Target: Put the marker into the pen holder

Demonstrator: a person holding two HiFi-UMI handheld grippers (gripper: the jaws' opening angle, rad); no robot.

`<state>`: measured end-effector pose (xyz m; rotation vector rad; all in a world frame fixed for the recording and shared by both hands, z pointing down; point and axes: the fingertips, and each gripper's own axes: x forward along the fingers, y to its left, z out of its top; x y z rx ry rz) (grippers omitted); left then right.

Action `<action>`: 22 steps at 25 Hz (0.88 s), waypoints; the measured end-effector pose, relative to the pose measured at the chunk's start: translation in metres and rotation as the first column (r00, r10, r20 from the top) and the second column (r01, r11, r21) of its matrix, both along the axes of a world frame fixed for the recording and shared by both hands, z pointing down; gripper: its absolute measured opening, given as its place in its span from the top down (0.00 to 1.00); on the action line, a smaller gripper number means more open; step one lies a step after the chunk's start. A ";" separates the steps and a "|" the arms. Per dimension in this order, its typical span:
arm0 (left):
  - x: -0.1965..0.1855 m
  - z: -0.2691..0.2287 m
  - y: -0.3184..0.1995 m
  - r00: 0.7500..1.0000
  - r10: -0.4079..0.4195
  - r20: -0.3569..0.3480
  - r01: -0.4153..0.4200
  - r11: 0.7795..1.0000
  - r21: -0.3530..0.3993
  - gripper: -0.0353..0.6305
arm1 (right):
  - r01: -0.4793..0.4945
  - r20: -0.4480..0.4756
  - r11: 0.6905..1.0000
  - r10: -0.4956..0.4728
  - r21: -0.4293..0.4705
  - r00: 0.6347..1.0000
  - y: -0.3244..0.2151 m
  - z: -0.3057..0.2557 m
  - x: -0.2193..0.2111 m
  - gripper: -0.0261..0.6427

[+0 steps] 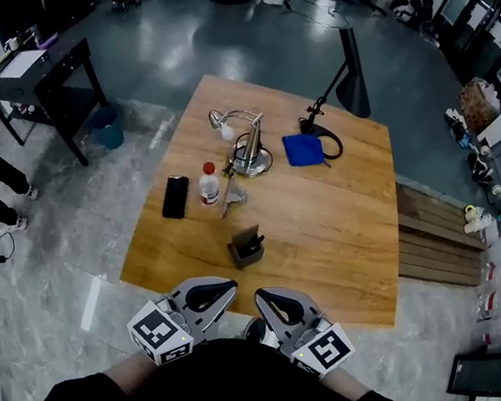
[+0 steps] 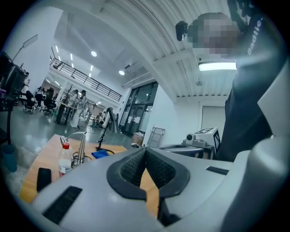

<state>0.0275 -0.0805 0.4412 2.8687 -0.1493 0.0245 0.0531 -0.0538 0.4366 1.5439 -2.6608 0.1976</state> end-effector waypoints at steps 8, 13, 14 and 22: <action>0.003 0.012 0.012 0.998 0.060 0.033 -0.061 0.998 0.028 0.93 | -0.015 0.005 1.000 0.015 0.023 1.000 0.007 0.007 -0.001 0.95; 0.003 0.015 0.014 0.998 0.061 0.032 -0.062 0.998 0.026 0.93 | -0.003 0.002 1.000 0.003 0.019 1.000 0.005 0.011 -0.003 0.95; 0.003 0.015 0.014 0.998 0.061 0.031 -0.062 0.998 0.027 0.93 | 0.000 0.001 1.000 0.000 0.016 1.000 0.004 0.012 -0.003 0.95; 0.000 0.011 0.016 0.998 0.050 0.032 -0.051 0.998 0.029 0.93 | 0.008 0.004 1.000 -0.008 0.010 1.000 0.006 0.011 -0.005 0.95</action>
